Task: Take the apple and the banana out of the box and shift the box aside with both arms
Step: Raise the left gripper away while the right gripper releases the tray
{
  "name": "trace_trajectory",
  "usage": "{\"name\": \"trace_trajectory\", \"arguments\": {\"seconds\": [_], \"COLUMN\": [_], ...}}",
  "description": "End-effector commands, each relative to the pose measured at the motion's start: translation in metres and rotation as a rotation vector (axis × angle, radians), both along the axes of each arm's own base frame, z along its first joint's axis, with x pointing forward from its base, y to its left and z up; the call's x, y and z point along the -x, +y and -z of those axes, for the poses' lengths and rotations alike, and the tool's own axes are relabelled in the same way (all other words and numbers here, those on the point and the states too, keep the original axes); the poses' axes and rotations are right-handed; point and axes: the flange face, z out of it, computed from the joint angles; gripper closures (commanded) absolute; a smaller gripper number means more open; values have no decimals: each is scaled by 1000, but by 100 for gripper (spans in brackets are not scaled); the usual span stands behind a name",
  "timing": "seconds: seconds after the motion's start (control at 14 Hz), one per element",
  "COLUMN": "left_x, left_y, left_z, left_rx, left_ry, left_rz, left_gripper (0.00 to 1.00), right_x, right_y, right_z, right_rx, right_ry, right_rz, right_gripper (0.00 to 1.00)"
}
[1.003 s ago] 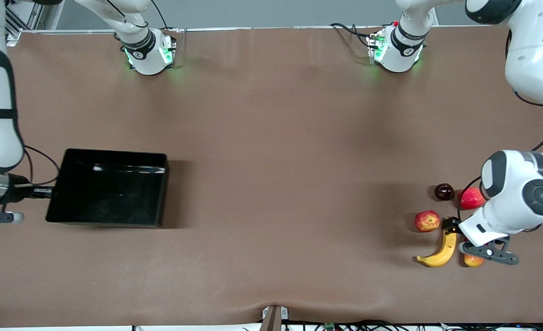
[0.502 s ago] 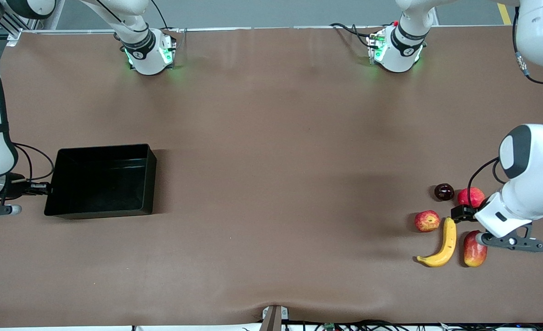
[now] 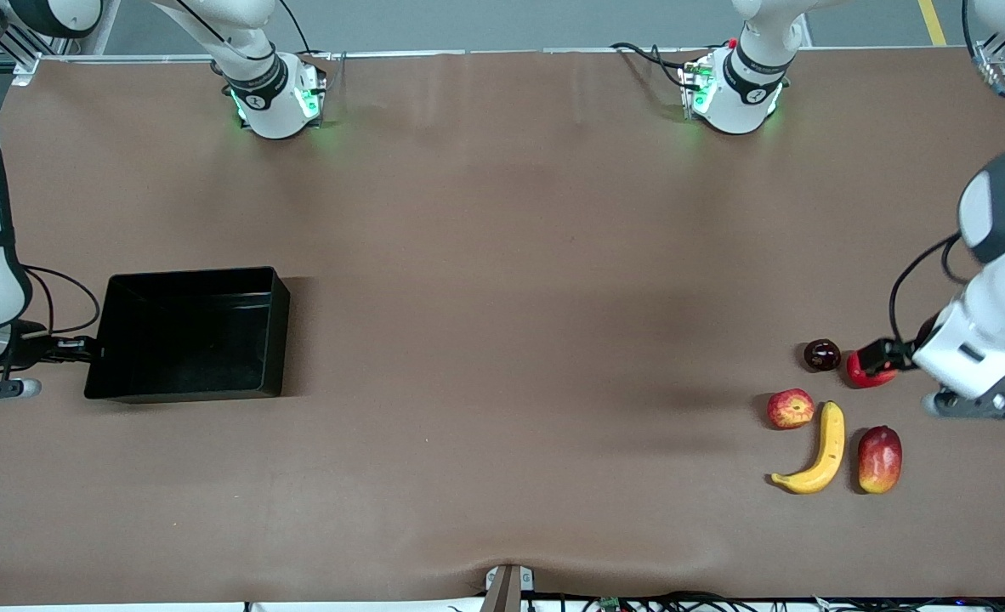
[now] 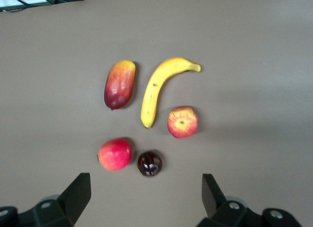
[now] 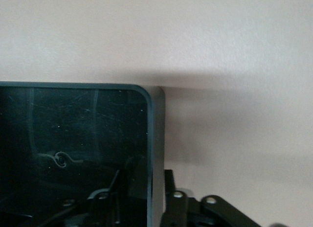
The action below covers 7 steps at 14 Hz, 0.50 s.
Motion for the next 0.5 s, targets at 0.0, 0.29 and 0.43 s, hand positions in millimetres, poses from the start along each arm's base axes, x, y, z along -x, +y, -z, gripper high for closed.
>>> {"name": "trace_trajectory", "arguments": {"seconds": [0.0, 0.29, 0.43], "left_x": [34, 70, 89], "left_y": [-8, -21, -35], "left_z": [-48, -101, -117], "left_rx": [22, 28, 6], "left_ry": [-3, -14, -3], "left_rz": [-21, -20, -7], "left_gripper": [0, 0, 0], "right_x": [-8, -55, -75], "right_y": [3, 2, 7], "right_z": [-16, -88, -145], "right_rx": [-24, 65, 112], "right_ry": [-68, -243, -344], "right_rz": [-111, -230, -245], "right_gripper": [0, 0, 0]}}
